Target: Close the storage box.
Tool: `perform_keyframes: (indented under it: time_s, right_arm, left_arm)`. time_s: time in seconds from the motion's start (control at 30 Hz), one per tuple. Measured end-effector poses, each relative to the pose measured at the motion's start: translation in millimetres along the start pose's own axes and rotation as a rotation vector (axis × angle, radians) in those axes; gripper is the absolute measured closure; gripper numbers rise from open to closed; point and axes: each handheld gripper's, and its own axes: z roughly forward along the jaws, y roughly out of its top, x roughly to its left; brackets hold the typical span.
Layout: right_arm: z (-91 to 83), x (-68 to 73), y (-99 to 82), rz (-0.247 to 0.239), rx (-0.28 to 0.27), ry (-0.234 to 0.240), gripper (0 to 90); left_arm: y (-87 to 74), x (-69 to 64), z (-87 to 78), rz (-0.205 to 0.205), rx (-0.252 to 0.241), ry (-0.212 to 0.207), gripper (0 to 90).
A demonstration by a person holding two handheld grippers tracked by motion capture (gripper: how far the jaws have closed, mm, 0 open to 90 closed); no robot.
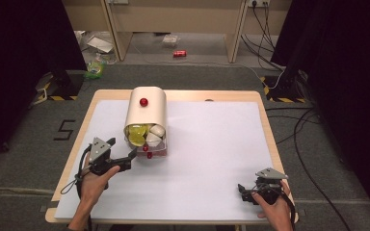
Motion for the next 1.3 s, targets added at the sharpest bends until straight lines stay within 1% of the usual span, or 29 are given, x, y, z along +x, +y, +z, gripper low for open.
perform_keyframes:
  time_s: [0.33,0.47,0.67,0.87,1.07,1.17,1.3]
  right_arm:
    - [0.0,-0.2,0.0,-0.002,0.000,0.000,0.5]
    - [0.0,-0.2,0.0,-0.002,-0.001,0.000,0.5]
    - [0.0,0.1,0.0,0.002,0.000,0.000,0.5]
    - [0.0,0.0,0.0,0.000,0.000,0.000,0.5]
    - [0.0,0.0,0.0,0.000,0.000,0.000,0.5]
    - [0.0,0.1,0.0,0.002,-0.001,0.000,0.5]
    - [0.0,-0.2,0.0,-0.002,0.000,0.000,0.5]
  left_arm:
    - [0.9,2.1,4.1,-0.008,0.000,0.003,9.4]
    - [1.5,2.2,5.1,-0.003,0.000,0.008,9.5]
    - [2.4,2.8,7.6,-0.009,-0.001,0.015,9.8]
    - [3.3,3.2,8.9,-0.007,0.001,0.020,10.1]
    - [4.1,4.5,10.0,-0.007,0.000,0.030,10.2]
    - [4.8,4.5,10.4,0.002,0.001,0.043,10.3]
    - [5.4,4.4,11.4,0.003,0.001,0.049,10.4]
